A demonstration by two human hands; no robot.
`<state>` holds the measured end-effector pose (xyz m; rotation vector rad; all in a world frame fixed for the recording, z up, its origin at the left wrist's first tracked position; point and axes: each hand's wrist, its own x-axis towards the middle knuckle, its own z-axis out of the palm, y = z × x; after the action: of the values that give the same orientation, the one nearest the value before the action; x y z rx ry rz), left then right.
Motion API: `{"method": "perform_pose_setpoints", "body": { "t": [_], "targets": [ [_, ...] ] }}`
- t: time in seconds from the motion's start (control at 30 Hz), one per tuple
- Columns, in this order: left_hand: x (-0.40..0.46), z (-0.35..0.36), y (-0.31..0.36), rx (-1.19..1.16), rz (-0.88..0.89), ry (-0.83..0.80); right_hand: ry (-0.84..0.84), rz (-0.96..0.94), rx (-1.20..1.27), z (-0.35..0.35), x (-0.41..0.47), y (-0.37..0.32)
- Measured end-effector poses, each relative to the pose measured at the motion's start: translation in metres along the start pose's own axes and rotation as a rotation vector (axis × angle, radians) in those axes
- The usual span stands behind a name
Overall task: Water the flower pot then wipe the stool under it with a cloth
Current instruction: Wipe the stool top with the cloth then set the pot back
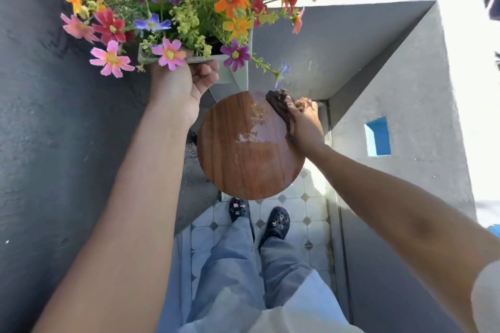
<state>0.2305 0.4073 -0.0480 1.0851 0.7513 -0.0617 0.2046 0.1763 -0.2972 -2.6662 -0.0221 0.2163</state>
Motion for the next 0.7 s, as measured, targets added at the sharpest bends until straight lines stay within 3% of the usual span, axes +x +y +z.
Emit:
{"method": "perform_pose_setpoints", "body": {
  "t": [0.1, 0.23, 0.37, 0.43, 0.5, 0.63, 0.7],
  "targets": [
    [0.004, 0.000, 0.002, -0.007, 0.009, 0.006, 0.004, -0.164, 0.014, 0.019, -0.046, -0.016],
    [0.010, 0.000, 0.006, -0.021, 0.029, 0.008, -0.114, -0.465, 0.023, 0.052, -0.097, -0.065],
    [0.015, 0.003, 0.010, 0.002, 0.029, 0.010, -0.251, -0.770, -0.006, 0.076, -0.083, -0.115],
    [0.016, 0.004, 0.012, 0.005, 0.022, 0.018, -0.300, -0.836, -0.065, 0.077, -0.053, -0.130],
    [0.018, 0.005, 0.014, 0.004, 0.027, 0.026, -0.216, -0.767, -0.084, 0.072, -0.017, -0.135],
    [0.017, 0.007, 0.017, 0.027, 0.034, 0.027, 0.034, -0.143, 0.002, 0.050, 0.046, -0.101],
    [0.017, 0.005, 0.017, 0.043, 0.041, 0.016, 0.079, 0.076, 0.050, 0.042, 0.060, -0.085]
  ]
}}
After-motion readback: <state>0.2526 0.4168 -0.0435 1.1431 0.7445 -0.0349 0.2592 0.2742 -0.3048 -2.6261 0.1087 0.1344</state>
